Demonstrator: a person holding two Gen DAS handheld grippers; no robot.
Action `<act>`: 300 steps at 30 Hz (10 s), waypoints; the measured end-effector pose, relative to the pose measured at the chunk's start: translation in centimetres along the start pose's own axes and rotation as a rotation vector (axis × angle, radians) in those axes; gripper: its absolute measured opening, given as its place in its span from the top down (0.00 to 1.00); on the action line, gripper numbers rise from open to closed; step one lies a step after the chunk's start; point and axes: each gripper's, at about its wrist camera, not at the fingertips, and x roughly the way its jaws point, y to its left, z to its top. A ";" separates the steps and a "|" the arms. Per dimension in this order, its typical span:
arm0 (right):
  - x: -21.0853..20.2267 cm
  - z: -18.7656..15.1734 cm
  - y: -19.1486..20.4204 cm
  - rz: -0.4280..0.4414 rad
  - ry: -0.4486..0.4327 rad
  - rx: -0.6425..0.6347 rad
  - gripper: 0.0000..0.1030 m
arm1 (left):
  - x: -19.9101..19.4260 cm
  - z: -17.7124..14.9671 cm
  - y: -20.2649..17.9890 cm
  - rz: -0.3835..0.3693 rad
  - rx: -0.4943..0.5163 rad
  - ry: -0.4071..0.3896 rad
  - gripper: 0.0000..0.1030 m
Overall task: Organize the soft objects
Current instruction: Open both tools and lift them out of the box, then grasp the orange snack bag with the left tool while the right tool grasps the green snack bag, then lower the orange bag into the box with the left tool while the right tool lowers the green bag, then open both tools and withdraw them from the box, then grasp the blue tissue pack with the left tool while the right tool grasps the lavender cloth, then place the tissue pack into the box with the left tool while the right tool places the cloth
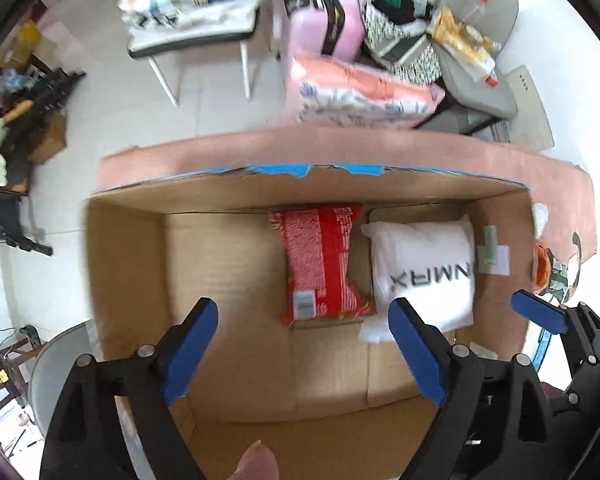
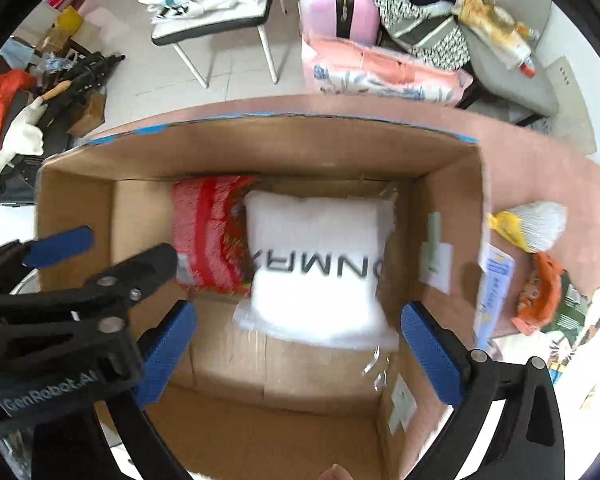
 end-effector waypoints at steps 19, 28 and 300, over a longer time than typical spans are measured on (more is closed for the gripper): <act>-10.6 -12.7 1.5 -0.043 -0.214 -0.062 0.00 | -11.0 -11.5 -1.5 0.106 -0.034 -0.300 0.01; -14.5 -16.9 1.3 0.010 -0.281 -0.035 0.00 | -14.3 -15.6 -2.1 0.102 -0.036 -0.373 0.01; 3.2 -9.1 5.4 0.172 0.069 -0.080 0.63 | 7.5 -4.7 2.2 -0.010 -0.117 0.252 0.58</act>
